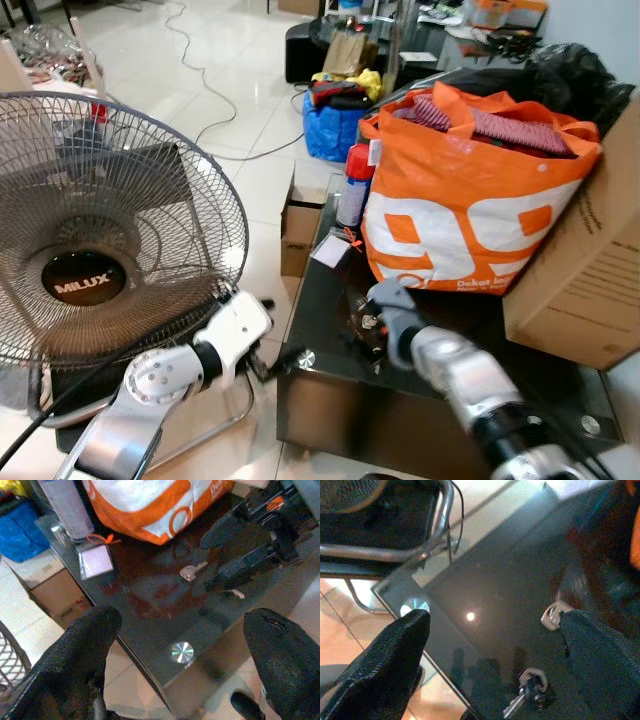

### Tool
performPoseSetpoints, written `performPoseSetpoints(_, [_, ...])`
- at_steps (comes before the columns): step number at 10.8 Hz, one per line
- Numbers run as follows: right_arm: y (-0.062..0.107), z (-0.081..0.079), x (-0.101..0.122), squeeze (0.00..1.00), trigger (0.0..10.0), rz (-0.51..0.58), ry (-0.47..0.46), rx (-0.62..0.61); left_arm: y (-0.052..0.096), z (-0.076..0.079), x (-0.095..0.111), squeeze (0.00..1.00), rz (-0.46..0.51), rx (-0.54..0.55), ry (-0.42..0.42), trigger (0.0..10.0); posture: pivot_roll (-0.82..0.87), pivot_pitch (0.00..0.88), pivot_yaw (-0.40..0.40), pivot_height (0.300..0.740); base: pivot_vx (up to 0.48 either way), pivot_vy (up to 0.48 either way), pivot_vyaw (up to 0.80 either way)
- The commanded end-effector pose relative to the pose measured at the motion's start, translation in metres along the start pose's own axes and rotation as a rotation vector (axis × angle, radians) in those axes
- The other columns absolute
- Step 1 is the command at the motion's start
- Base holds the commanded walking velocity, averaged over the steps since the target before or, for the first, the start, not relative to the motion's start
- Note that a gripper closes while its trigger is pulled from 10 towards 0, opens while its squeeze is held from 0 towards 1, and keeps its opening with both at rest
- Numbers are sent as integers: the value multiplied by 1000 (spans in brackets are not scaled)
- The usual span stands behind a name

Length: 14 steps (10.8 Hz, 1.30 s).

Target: Hang keys on a hook

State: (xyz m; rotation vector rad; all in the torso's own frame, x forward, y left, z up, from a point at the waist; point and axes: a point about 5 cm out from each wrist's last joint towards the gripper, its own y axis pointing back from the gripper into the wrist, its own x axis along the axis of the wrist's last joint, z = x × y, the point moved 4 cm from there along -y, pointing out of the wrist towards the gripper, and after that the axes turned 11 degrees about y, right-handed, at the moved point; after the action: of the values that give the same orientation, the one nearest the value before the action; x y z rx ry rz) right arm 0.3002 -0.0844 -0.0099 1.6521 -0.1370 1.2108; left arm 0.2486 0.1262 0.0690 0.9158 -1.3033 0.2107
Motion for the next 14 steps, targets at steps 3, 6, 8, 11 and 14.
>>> performPoseSetpoints(3, [-5, 7, -27, 0, 10000, -91, -41, -73, 3, 19, -3, 0, -34, -87, 10, 10000, -125, 35, -57, 740, 0, 0, 0])
performPoseSetpoints(6, [0, 15, -43, 0, 10000, -132, -73, -127, 2, 39, -11, 0, -61, -150, 24, 10000, -164, 67, -56, 740, 0, 0, 0])
performPoseSetpoints(8, [2, 18, -48, 0, 9725, -136, -101, -135, 3, 47, -12, 0, -66, -171, 42, 10000, -175, 69, -59, 740, 0, 0, 0])
performPoseSetpoints(11, [-3, 11, -48, 0, 5569, -115, -252, -148, 6, 50, -15, 0, -79, -175, 56, 10000, -169, 63, -64, 740, 0, 0, 0])
performPoseSetpoints(14, [-3, 12, -54, 0, 3020, -131, -289, -187, 7, 55, -16, 0, -79, -180, 61, 10000, -169, 45, -68, 740, 0, 0, 0])
